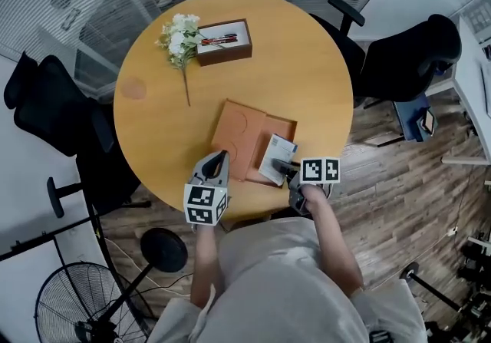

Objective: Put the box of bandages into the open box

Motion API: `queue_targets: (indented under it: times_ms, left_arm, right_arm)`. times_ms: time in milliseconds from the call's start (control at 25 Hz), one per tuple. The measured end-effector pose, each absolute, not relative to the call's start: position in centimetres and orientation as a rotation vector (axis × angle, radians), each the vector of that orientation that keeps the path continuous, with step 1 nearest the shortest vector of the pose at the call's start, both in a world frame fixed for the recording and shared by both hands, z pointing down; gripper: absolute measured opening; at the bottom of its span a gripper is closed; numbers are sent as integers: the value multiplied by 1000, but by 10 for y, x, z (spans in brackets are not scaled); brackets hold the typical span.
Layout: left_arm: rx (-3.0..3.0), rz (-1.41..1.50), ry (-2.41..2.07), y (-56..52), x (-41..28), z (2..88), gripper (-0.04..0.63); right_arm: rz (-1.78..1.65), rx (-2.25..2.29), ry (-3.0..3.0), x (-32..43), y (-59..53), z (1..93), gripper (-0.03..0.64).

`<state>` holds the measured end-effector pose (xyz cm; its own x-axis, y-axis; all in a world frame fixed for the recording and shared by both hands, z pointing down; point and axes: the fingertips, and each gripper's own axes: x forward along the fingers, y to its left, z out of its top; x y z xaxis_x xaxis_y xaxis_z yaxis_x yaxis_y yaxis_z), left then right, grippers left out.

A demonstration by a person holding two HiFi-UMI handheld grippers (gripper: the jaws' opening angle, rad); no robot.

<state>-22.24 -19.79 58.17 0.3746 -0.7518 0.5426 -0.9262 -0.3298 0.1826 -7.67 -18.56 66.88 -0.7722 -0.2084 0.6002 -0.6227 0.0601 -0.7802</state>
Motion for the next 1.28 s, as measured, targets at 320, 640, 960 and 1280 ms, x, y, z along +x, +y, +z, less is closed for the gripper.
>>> queue_targets:
  times_ms: [320, 640, 960, 1280]
  left_arm:
    - [2147, 513, -1410, -219, -213, 609, 11]
    - [2135, 484, -1413, -235, -206, 614, 11]
    - [2121, 449, -1421, -243, -207, 616, 11]
    - [2109, 430, -1436, -246, -208, 615, 9]
  right_arm:
    - [1788, 814, -1828, -86, -192, 707, 58]
    - [1797, 808, -1761, -101, -201, 723, 60]
    - [1773, 772, -1738, -116, -208, 731, 61]
    - [1808, 742, -1743, -121, -206, 735, 63]
